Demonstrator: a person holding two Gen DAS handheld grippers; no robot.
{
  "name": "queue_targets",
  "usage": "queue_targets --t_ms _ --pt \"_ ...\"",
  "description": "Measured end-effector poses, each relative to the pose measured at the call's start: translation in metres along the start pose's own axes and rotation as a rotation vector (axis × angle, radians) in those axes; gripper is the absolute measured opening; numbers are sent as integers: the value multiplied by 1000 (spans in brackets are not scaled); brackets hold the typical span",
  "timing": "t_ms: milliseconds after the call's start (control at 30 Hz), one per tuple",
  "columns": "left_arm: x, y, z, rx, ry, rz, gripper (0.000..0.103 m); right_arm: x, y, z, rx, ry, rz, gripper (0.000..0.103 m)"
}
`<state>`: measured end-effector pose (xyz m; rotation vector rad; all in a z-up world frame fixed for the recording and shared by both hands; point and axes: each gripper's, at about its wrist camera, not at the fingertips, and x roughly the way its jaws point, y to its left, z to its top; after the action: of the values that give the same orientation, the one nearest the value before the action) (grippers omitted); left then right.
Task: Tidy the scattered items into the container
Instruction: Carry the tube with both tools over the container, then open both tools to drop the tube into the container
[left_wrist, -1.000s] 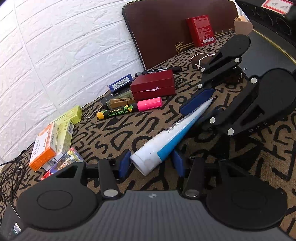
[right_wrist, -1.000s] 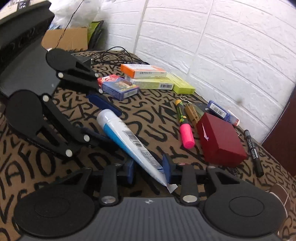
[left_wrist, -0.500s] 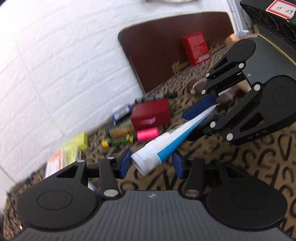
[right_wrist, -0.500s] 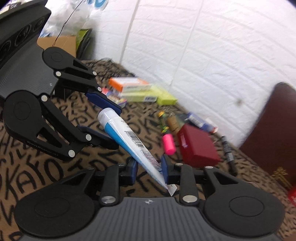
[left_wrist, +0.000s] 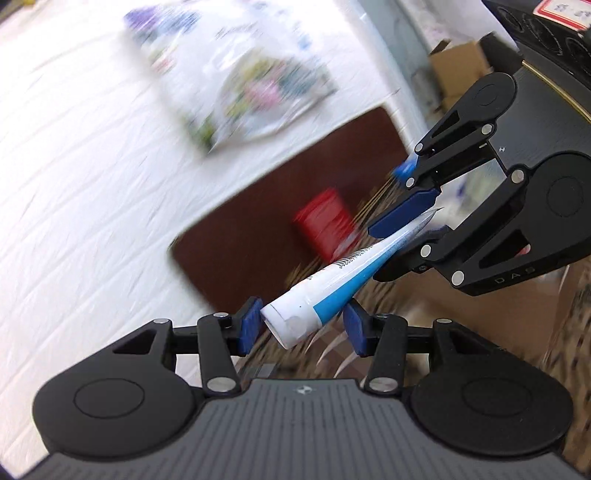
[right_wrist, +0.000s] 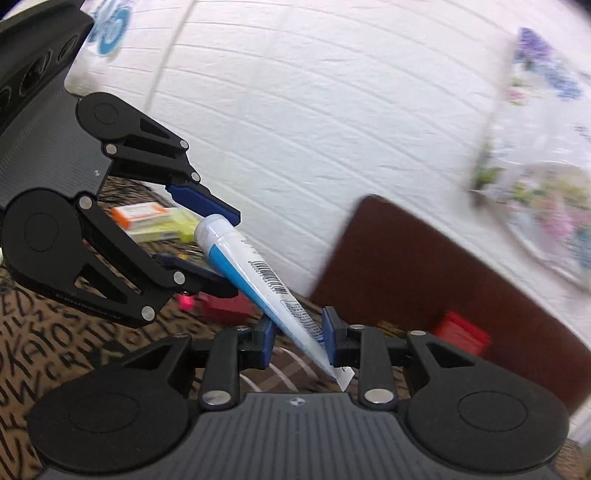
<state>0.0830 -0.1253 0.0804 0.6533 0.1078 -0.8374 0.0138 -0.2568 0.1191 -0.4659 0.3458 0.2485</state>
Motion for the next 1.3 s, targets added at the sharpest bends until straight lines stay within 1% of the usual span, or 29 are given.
queue_targets --t_ms 100,200,333,433,500,567,667,767,800,833,867,900,933,967,1000,1067,1133,1233,1300 --pt "24 -32 35 20 -41 -54 48 -21 -37 -20 20 41 -89 25" --pt "50 -67 67 34 -62 -104 48 -31 -70 -47 44 91 -175 25" --pt "86 -98 100 66 -71 -147 48 -32 -108 -78 108 144 -261 26" --pt "114 -109 113 79 -43 -173 49 -29 -129 -95 151 186 -287 26" --pt "126 -108 111 85 -19 -191 49 -24 -140 -105 185 210 -285 27" --pt "126 -108 109 83 -4 -199 49 -22 -148 -115 232 223 -271 29" --pt "129 -115 109 74 32 -213 48 -27 -151 -127 279 223 -253 29" --pt "132 -119 99 83 61 -220 48 -28 -152 -132 308 201 -246 44" --pt "132 -121 96 88 72 -217 50 -27 -153 -133 309 201 -253 58" --pt "129 -122 93 87 79 -215 55 -28 -153 -133 308 199 -263 71" --pt "127 -122 91 78 82 -217 60 -31 -152 -134 310 189 -270 77" --pt "124 -125 92 65 84 -222 63 -34 -151 -135 321 180 -265 83" --pt "121 -125 91 52 87 -226 67 -36 -151 -135 335 174 -252 86" --pt "117 -125 90 44 89 -227 70 -39 -150 -136 347 171 -245 87" --pt "114 -125 90 43 89 -224 71 -40 -149 -136 350 169 -247 88" --pt "106 -127 88 50 84 -207 77 -42 -147 -137 351 169 -267 94" --pt "100 -127 87 41 86 -186 81 -44 -145 -137 359 162 -279 95" --pt "99 -127 88 9 111 -164 81 -47 -141 -137 371 161 -313 95" --pt "99 -128 89 -24 128 -142 81 -51 -137 -136 374 158 -357 97"
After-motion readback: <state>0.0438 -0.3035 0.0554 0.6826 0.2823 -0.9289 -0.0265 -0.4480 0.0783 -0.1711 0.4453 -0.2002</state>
